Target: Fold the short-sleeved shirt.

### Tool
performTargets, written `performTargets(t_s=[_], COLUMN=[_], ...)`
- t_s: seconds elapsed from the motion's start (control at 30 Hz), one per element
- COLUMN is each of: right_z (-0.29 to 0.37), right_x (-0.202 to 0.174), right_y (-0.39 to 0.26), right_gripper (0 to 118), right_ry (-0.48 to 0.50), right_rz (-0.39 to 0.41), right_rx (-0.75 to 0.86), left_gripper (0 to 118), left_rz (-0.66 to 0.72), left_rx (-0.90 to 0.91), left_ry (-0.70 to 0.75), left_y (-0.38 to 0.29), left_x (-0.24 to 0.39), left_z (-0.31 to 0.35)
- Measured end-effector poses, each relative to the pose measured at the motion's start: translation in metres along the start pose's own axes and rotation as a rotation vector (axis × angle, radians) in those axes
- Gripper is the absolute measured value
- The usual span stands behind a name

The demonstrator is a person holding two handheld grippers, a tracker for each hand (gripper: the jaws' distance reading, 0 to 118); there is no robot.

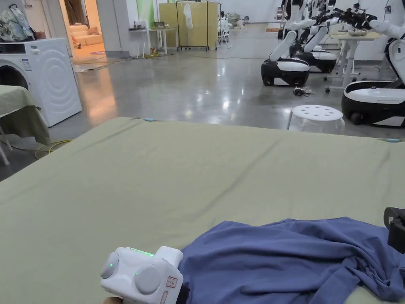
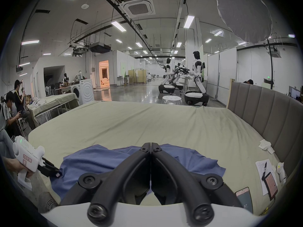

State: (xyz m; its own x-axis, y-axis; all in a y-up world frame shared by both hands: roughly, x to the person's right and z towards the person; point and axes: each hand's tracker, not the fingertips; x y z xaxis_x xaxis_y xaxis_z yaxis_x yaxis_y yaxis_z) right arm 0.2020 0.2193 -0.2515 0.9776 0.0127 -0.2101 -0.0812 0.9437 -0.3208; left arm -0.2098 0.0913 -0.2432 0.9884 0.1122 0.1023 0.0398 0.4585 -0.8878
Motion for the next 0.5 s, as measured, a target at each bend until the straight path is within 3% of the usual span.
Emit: performTargets(t_s=[0.13,0.27,0.4,0.43,0.47,0.5], right_z=[0.003,0.003,-0.014,-0.022,-0.032,-0.046], right_x=[0.009,0.027,0.057,0.067,0.080,0.093], right_y=[-0.003,-0.008,-0.014,-0.015,-0.016,-0.017], right_gripper=[4,4,4,11,29,59], right_ry=[-0.006,-0.020,-0.046,-0.051,-0.051,-0.041], right_rz=[-0.015,-0.047,-0.043,-0.041,-0.043,-0.054], right_rx=[-0.004,-0.022,-0.085,-0.102,-0.136,-0.185], left_gripper=[4,4,4,4,4,4], left_rz=[0.011,0.154,0.149,0.139,0.140,0.137], left_rx=[-0.030,-0.029,-0.024,-0.026,-0.029,-0.029], left_ry=[-0.029,-0.222,-0.223,-0.216,-0.212,-0.208], left_y=[-0.002,-0.002,-0.004,-0.004,-0.004,-0.004], left_x=[-0.001,-0.025,-0.031,-0.030,-0.027,-0.025], left_z=[-0.006,-0.004,-0.009,-0.011,-0.012,-0.012])
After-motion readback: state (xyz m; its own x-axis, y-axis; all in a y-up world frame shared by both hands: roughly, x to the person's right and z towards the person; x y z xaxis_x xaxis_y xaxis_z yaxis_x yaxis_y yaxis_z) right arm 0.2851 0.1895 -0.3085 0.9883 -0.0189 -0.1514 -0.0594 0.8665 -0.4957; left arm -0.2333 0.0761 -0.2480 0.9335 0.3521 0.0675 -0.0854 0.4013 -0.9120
